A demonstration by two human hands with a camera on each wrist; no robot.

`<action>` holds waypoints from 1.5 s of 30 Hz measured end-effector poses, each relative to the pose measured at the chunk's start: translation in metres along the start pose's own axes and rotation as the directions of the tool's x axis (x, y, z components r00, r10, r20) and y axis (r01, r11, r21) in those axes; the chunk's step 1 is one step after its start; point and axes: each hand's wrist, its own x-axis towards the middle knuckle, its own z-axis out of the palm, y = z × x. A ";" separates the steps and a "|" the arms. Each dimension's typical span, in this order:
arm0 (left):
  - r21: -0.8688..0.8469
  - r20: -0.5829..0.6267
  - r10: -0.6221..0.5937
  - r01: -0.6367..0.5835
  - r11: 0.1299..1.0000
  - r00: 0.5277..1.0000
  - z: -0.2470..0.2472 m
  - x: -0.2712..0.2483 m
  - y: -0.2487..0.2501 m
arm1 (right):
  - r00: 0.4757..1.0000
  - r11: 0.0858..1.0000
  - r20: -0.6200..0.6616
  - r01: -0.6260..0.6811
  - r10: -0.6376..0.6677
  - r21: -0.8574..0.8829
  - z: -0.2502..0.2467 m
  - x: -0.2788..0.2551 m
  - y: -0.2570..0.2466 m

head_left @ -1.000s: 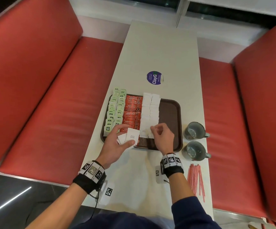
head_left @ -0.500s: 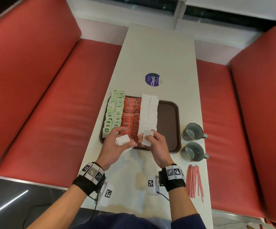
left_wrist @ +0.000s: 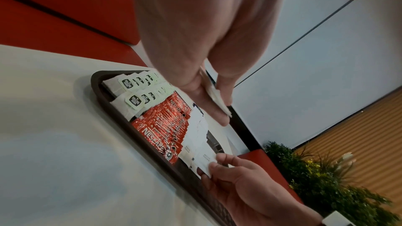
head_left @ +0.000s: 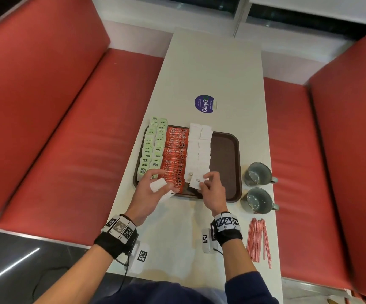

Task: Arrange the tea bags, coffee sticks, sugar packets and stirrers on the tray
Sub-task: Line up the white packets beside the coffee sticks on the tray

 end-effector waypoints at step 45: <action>-0.011 -0.027 0.009 -0.010 1.000 1.000 0.006 0.008 0.003 | 0.893 0.782 0.442 -0.218 -0.082 0.584 -0.002 -0.050 -0.045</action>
